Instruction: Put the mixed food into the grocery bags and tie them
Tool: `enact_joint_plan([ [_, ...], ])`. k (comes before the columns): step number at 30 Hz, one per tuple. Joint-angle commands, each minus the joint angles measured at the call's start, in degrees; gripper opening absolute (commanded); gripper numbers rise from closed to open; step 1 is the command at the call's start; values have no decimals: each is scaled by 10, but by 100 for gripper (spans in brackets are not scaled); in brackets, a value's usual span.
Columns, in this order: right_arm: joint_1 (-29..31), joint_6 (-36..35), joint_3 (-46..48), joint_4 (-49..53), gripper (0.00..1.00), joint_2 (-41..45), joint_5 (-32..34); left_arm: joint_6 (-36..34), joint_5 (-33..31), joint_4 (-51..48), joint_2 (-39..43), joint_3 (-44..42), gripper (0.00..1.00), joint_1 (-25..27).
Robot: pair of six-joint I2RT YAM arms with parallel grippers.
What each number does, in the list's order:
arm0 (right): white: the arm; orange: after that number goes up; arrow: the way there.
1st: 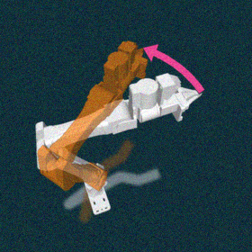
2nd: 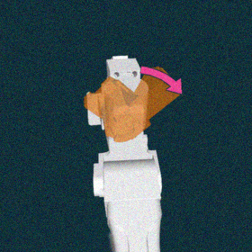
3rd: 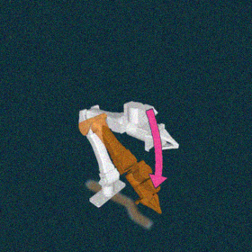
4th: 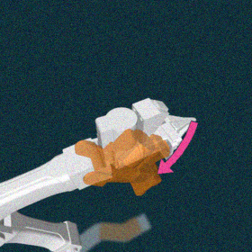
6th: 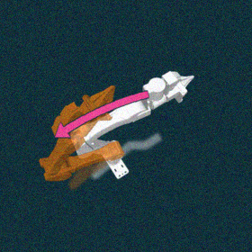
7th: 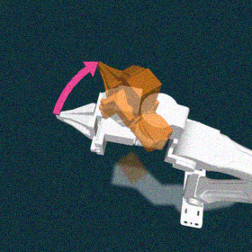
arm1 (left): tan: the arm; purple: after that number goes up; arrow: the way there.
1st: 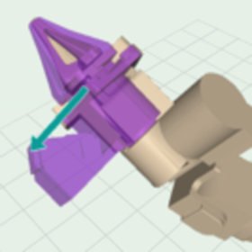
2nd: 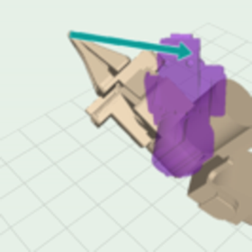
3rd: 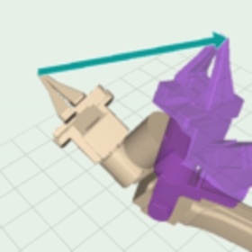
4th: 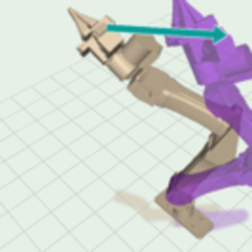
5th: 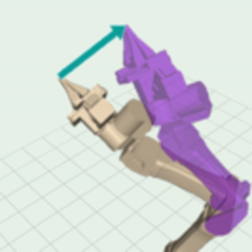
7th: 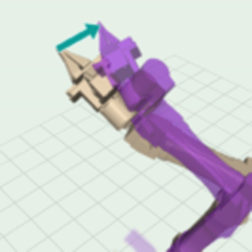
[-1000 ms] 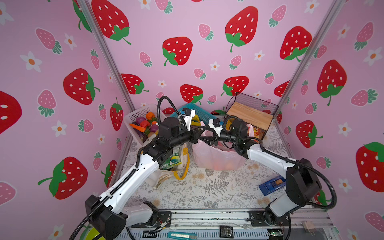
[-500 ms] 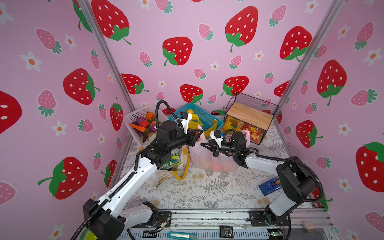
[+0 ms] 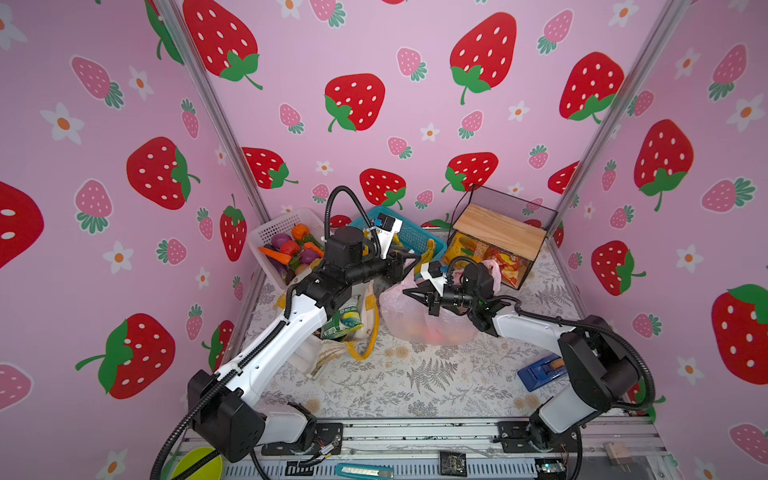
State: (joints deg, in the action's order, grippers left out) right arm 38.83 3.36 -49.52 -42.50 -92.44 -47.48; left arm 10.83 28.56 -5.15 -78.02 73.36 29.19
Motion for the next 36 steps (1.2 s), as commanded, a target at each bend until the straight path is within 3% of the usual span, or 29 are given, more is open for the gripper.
enact_joint_plan([
  [1, -2, -11, 5, 4, 0, 15, -5, 17, 26, 23, -10, 30, 20, -4],
  [3, -2, -6, 6, 29, 0, 28, 57, 44, -2, 28, -8, 23, 0, -5],
  [6, 11, -32, -16, 155, 15, 64, 220, 100, -59, 43, 9, -4, 0, -11],
  [7, 20, -49, -18, 179, 22, 74, 247, 116, -58, 50, 14, -13, 0, -13],
  [13, 28, -25, -5, 120, 63, 104, 210, 172, -3, 71, 23, -26, 0, -14],
  [15, 42, -5, -14, 100, 69, 108, 229, 189, -12, 71, 29, -32, 0, -13],
  [19, 78, 49, -29, 65, 76, 106, 334, 221, -37, 69, 39, -42, 0, -8],
  [25, 131, 70, -65, 31, 78, 66, 470, 244, -54, 70, 45, -47, 0, -2],
  [32, 155, 140, -45, -25, 48, -19, 655, 279, -64, 85, 55, -52, 0, 1],
  [36, 159, 151, 0, -44, 43, -55, 687, 285, -74, 84, 61, -51, 0, 1],
])
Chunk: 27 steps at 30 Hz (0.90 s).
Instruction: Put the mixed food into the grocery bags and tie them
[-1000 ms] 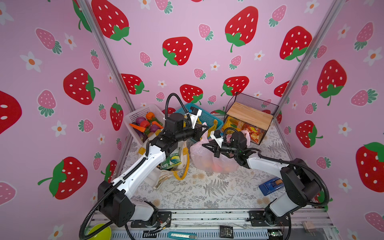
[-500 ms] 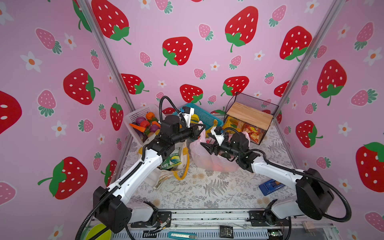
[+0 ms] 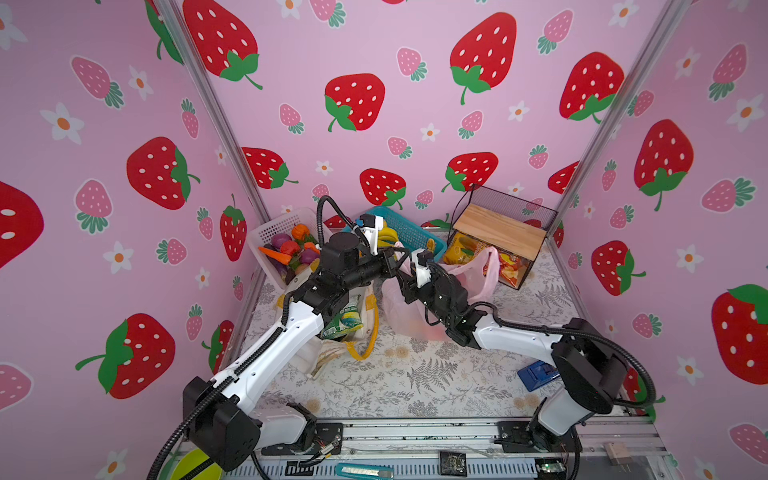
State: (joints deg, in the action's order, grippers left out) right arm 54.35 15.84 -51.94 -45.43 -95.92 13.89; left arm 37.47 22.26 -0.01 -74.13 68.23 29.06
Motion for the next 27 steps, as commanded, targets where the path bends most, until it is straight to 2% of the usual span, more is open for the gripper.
enact_joint_plan([
  [1, 3, 20, 26, -9, 42, -17, 70, 16, -14, 31, 23, 1, 0, 3],
  [3, 2, -6, 26, 3, 42, 2, 61, 9, -21, 24, 21, 4, 0, 2],
  [5, 0, -38, 14, 33, 50, 26, 39, -5, -27, 9, 15, 13, 0, 2],
  [9, -16, -88, -29, 161, 86, 93, -69, -35, -34, -17, 3, 35, 0, -1],
  [11, -19, -120, -57, 236, 99, 131, -132, -49, -34, -30, -4, 47, 0, -4],
  [15, -19, -190, -121, 403, 100, 217, -244, -68, -27, -53, -16, 69, 0, -13],
  [17, -20, -222, -142, 473, 100, 262, -273, -80, -25, -68, -21, 82, 0, -18],
  [19, -25, -240, -141, 511, 100, 314, -277, -89, -22, -79, -24, 89, 0, -21],
  [23, -71, -214, -92, 522, 100, 416, -266, -92, -20, -84, -26, 90, 0, -31],
  [25, -103, -201, -62, 521, 100, 463, -241, -91, -19, -84, -26, 87, 0, -36],
  [27, -164, -179, -23, 515, 100, 497, -232, -91, -15, -85, -26, 86, 0, -39],
])
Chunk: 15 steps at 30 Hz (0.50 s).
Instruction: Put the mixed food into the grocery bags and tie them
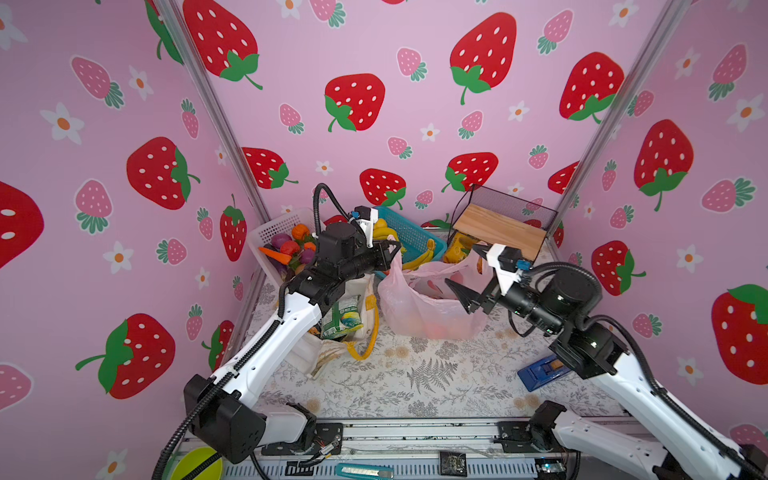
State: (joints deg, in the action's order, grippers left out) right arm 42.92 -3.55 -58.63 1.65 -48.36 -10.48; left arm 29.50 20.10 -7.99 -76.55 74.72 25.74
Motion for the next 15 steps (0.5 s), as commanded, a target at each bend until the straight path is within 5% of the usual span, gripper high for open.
enact_joint_plan([
  [1, -84, 32, 63, 33, 100, 35, 0, -11, 8, -5, -2, 21, 0, -7],
  [5, -209, 118, 168, -83, 98, 53, -86, -11, 12, -4, -3, 19, 0, -11],
  [10, -231, 140, 251, -266, 92, -6, -173, -10, 20, -6, -7, 18, 0, -14],
  [14, -231, 142, 253, -357, 47, -92, -223, -13, 29, -9, -12, 25, 4, -16],
  [15, -231, 141, 255, -368, 38, -100, -220, -16, 29, -11, -11, 26, 13, -17],
])
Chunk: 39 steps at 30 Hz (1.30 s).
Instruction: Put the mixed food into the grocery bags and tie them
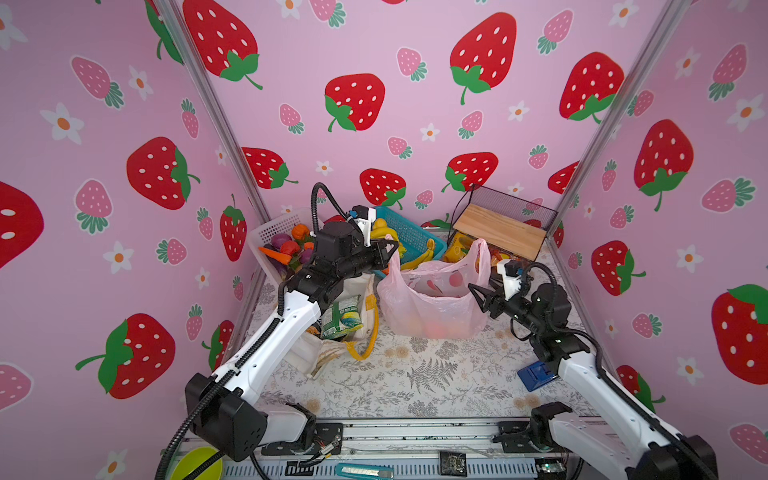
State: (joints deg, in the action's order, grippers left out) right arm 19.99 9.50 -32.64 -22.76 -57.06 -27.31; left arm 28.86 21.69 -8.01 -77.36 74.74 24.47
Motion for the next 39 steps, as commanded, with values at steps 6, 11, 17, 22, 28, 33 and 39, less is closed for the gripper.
enact_joint_plan([
  [6, 2, 44, 7, -154, 2, -31, -26, -94, -94, 3, 104, -15, 71, -6],
  [11, 7, 61, 21, -161, 0, -21, -18, -169, -122, 46, 156, -37, 76, 54],
  [17, 10, 78, 26, -168, 0, -16, -9, -274, -173, -3, 33, 78, 80, 198],
  [22, 20, 93, 38, -184, 0, -11, -1, -289, -172, -14, -98, 193, 84, 235],
  [28, 37, 98, 51, -188, 0, -5, 9, -280, -154, -46, -212, 312, 84, 234],
  [33, 44, 98, 59, -186, 0, 2, 18, -264, -143, -49, -250, 335, 58, 228],
  [39, 38, 17, 48, -135, 50, 31, 37, -186, 44, -42, -242, 321, 0, 184],
])
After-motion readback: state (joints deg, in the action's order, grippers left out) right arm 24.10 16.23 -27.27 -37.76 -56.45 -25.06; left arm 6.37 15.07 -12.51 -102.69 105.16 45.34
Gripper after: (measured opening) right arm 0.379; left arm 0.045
